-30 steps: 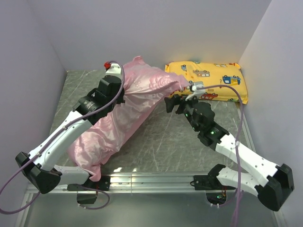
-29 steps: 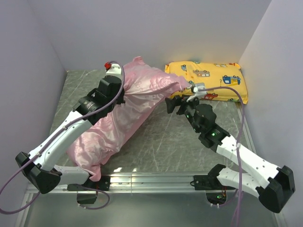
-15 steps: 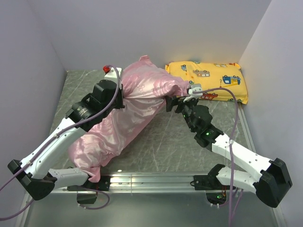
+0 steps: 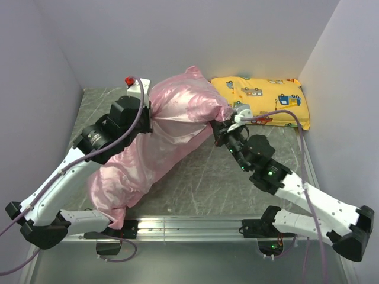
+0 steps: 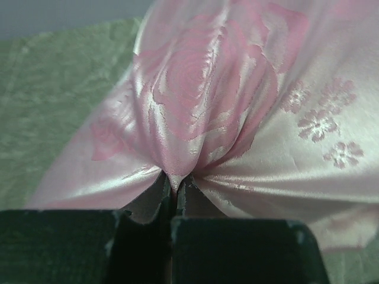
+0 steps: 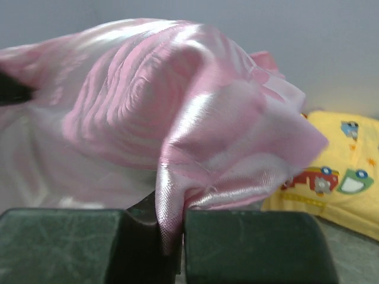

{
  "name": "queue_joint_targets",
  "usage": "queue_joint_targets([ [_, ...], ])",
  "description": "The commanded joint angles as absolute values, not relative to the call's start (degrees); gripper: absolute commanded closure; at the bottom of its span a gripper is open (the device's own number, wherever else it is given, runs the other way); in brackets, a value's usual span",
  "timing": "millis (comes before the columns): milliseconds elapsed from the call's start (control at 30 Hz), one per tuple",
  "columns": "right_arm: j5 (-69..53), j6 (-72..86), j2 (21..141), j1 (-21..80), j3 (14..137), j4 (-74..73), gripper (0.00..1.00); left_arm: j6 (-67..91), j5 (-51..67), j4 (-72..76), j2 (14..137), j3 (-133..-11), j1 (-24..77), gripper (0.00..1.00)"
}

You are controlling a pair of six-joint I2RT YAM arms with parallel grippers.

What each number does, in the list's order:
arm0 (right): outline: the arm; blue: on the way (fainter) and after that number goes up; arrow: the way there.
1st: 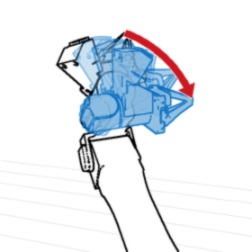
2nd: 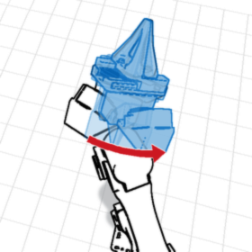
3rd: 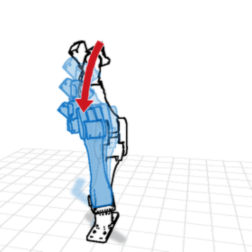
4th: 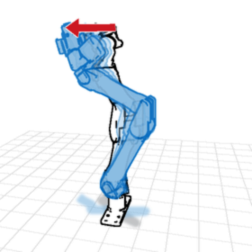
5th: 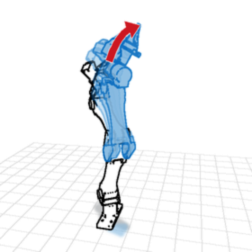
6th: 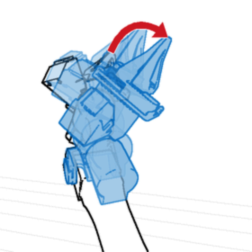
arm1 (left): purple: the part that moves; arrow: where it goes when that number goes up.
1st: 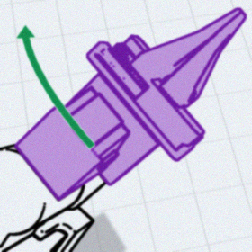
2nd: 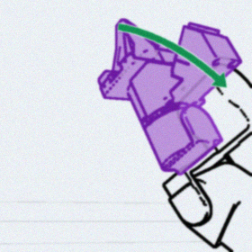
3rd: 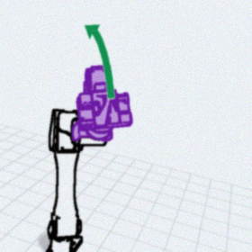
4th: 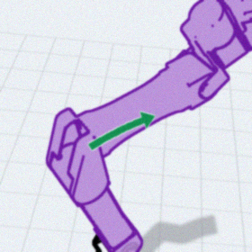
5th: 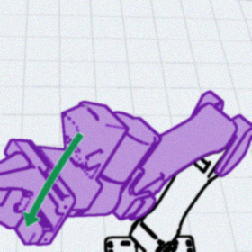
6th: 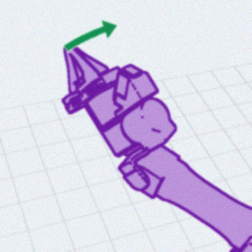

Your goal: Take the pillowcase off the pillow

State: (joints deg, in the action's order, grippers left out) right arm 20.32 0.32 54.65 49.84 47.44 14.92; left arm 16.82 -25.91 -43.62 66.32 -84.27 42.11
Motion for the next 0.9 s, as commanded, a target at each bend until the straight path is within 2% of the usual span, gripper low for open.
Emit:
queue_joint_targets([
  [0, 16.0, 1.8, 48.1, 53.7, 54.5, 6.4, 1.00, 11.8, -37.5, -34.1, 68.5, -94.8, 42.5, 1.00],
  [67, 14.3, 3.2, 47.4, 57.5, 58.8, 0.5, 1.00, 9.6, -42.9, -31.9, 73.7, -100.0, 42.5, 1.00],
  [100, 12.2, 4.0, 47.5, 59.0, 60.5, -1.9, 1.00, 5.8, -49.3, -30.3, 75.8, -101.7, 42.4, 1.00],
  [200, 7.5, 6.2, 49.7, 66.9, 68.3, -7.8, 1.00, -6.4, -59.0, -20.4, 85.4, -106.1, 40.4, 0.99],
  [300, 14.5, 2.9, 53.9, 76.4, 75.2, -11.4, 1.00, -0.8, -52.3, -25.6, 97.4, -117.4, 35.4, 1.00],
  [333, 16.2, 1.9, 55.7, 77.6, 76.8, -12.7, 1.00, 2.8, -42.4, -31.4, 100.2, -120.1, 34.2, 1.00],
  [367, 21.0, 1.5, 56.4, 77.7, 79.8, -13.4, 1.00, 7.8, -37.3, -33.8, 104.7, -124.0, 32.6, 1.00],
  [433, 28.1, 1.1, 57.5, 76.1, 80.9, -12.9, 1.00, 10.7, -29.7, -36.4, 107.2, -123.8, 32.5, 1.00],
  [467, 30.9, 1.6, 57.3, 74.2, 79.9, -12.5, 1.00, 13.2, -23.4, -35.8, 107.4, -119.7, 32.7, 0.99],
  [500, 29.4, 3.3, 57.0, 66.1, 79.4, -12.8, 1.00, 14.2, -19.5, -34.1, 106.8, -116.7, 32.8, 0.99],
  [567, 22.7, 10.9, 56.5, 56.1, 76.4, -14.6, 1.00, 17.0, -10.7, -29.5, 105.2, -109.4, 32.7, 0.99],
  [667, 21.4, 14.7, 54.0, 44.3, 69.3, -11.5, 1.00, 19.3, -5.1, -29.6, 104.9, -106.7, 33.0, 1.00],
  [867, 13.5, 12.9, 50.8, 41.8, 70.6, -13.1, 1.00, 19.3, -12.1, -30.8, 95.0, -105.2, 37.3, 1.00],
])
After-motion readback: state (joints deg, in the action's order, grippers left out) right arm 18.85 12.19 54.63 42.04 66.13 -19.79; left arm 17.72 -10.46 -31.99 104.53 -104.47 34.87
